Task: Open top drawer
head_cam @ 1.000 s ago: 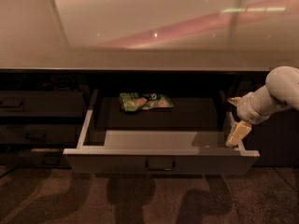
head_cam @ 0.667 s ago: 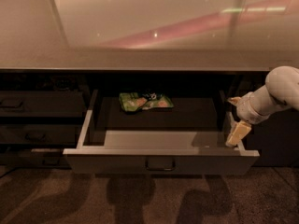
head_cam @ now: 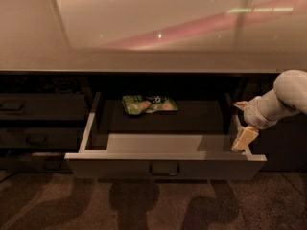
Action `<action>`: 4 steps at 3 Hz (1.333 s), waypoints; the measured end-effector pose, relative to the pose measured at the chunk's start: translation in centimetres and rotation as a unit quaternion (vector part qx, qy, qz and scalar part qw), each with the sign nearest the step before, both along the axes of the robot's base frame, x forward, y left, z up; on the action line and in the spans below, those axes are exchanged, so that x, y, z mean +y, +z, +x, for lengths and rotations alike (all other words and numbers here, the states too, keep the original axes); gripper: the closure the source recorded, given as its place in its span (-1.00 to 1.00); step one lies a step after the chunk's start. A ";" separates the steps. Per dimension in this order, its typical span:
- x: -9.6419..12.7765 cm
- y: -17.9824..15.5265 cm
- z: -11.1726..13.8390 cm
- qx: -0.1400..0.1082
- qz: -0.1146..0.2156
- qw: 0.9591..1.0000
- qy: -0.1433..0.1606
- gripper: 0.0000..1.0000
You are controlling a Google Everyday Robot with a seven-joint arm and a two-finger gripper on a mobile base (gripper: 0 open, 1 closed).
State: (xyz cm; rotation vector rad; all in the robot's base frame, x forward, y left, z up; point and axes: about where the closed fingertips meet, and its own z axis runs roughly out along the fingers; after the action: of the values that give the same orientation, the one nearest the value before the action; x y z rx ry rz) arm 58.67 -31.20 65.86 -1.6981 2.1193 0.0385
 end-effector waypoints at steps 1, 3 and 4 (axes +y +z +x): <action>0.0 0.0 0.0 0.000 0.000 1.000 0.000 -1.00; 0.3 0.0 -0.4 -0.002 -0.005 1.000 0.007 -1.00; 0.4 0.0 -0.7 -0.002 -0.005 1.000 0.011 -1.00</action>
Offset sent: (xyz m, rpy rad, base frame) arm -0.0368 0.0169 -0.0153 -0.0983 -0.0345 0.1230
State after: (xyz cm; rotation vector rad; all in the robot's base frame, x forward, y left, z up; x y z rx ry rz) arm 57.96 -30.79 65.90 -1.7260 2.1009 0.0299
